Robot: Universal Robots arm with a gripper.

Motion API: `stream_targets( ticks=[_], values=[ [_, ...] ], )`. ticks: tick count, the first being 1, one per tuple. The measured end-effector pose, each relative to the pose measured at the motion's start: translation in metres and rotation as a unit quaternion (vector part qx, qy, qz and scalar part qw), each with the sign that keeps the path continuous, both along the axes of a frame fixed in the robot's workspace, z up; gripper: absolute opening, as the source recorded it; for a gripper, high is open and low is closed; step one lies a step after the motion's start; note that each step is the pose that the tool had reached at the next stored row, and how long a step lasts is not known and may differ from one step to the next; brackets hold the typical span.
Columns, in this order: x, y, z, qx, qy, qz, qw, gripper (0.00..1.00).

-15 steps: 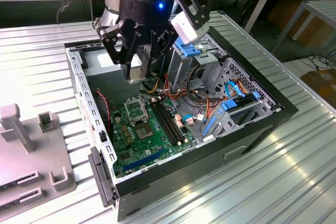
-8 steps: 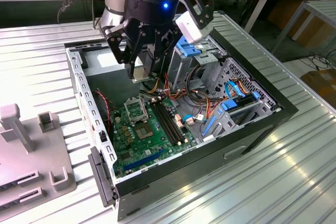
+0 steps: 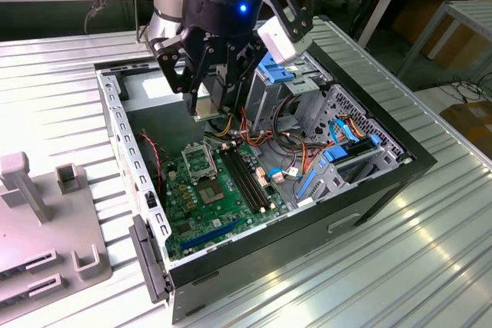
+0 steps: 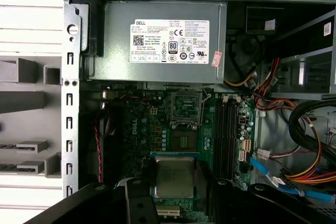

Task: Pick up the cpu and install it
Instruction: 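Pick up the cpu and move it towards the insertion slot, then place the cpu into insertion slot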

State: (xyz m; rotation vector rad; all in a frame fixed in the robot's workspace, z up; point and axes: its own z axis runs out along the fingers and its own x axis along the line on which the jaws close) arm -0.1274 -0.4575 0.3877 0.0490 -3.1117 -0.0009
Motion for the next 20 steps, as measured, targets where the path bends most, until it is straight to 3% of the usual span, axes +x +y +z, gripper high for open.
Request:
stream_targets(
  ticks=[3, 7, 12, 20],
  values=[
    [0.0002, -0.001, -0.0001, -0.0001, 0.0, 0.0, 1.0, 0.44],
    [0.0009, -0.0063, -0.0006, -0.0001, 0.0, 0.0, 1.0, 0.44],
    [0.0058, -0.0096, -0.0015, -0.0001, -0.0001, 0.0, 1.0, 0.44],
    [0.0126, -0.0114, -0.0026, -0.0007, 0.0, 0.0, 1.0, 0.44]
  ],
)
